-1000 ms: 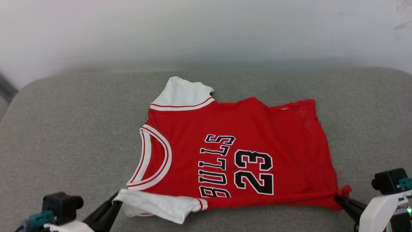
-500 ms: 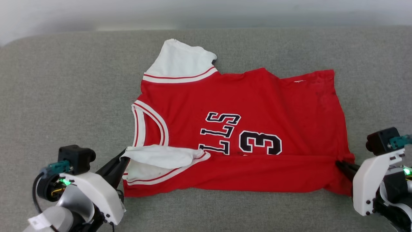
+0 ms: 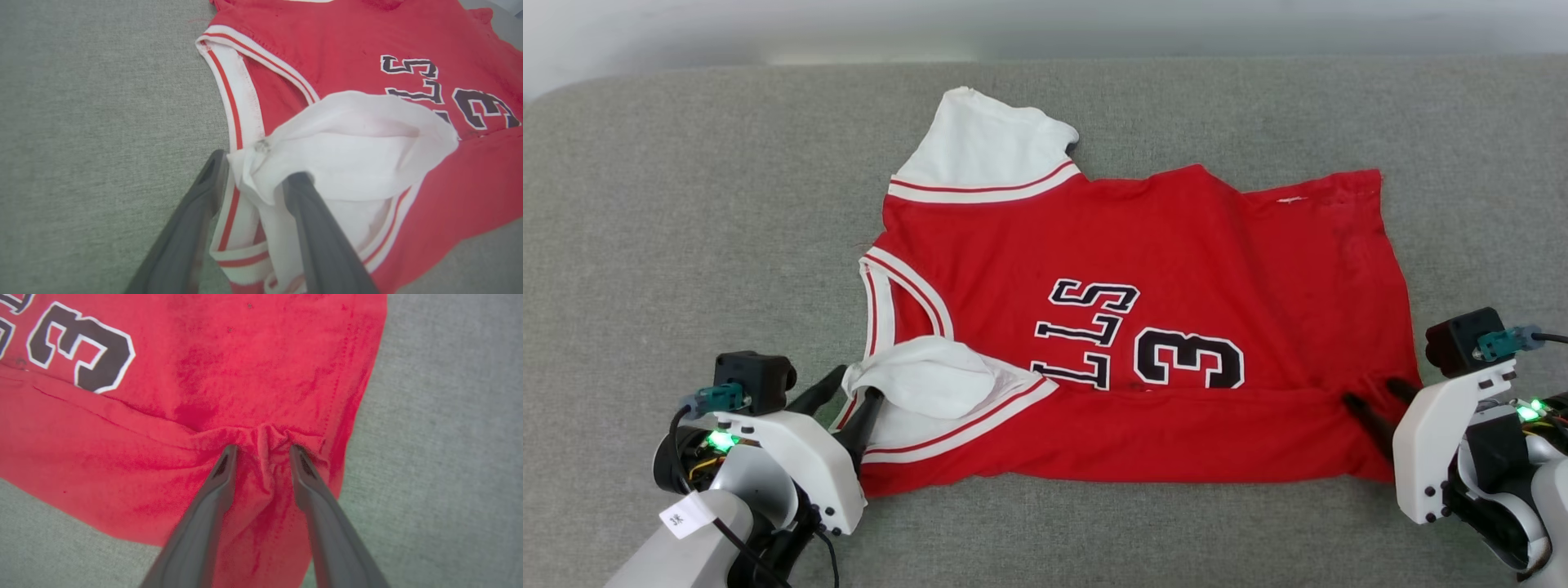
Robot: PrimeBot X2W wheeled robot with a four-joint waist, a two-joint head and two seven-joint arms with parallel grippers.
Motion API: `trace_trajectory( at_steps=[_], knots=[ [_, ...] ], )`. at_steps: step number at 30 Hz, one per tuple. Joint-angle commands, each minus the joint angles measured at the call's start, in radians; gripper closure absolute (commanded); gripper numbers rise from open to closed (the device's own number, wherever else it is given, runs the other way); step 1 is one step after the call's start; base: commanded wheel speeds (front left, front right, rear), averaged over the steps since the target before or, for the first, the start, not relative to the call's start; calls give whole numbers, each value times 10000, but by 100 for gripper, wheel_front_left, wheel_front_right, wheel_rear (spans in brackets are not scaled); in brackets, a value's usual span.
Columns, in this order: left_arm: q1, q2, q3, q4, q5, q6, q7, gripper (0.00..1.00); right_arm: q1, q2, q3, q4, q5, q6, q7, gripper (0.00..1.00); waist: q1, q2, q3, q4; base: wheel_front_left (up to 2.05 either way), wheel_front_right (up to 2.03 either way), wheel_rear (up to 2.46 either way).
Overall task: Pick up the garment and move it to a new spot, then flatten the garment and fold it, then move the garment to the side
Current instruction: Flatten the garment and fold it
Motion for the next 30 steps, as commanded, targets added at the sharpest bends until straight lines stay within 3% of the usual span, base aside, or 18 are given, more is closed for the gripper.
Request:
trace_trajectory(
  at_steps=[1,6,13,20,26,30],
  knots=[
    [-142,-34,14,128,94,74,-133,0,-171,38,67,89,-60,-5,-113,0,-1,-1,-120,0,0,0,0],
    [260,-331,264,206,-139,370,-631,0,96,10,149,120,-348,-5,-473,0,-1,-1,-654,-12,0,0,0],
    [1528,-500,638,-625,-497,1298,-1104,0,958,327,-451,-340,-804,-5,-500,0,-1,-1,-1463,-95,0,0,0],
    [2857,-37,316,-1807,-224,2415,-511,0,2131,1105,-1556,-1234,-1311,-7,-37,0,-1,-1,-1706,-202,0,0,0],
    [3057,242,157,-2049,-104,2917,98,0,2746,1818,-2071,-2004,-1764,-5,289,0,-1,-1,-1554,-399,0,0,0],
    [2810,386,185,-1947,-97,3027,326,0,2913,2066,-2067,-2457,-1864,-5,435,0,-1,-1,-1298,-592,0,0,0]
  ],
)
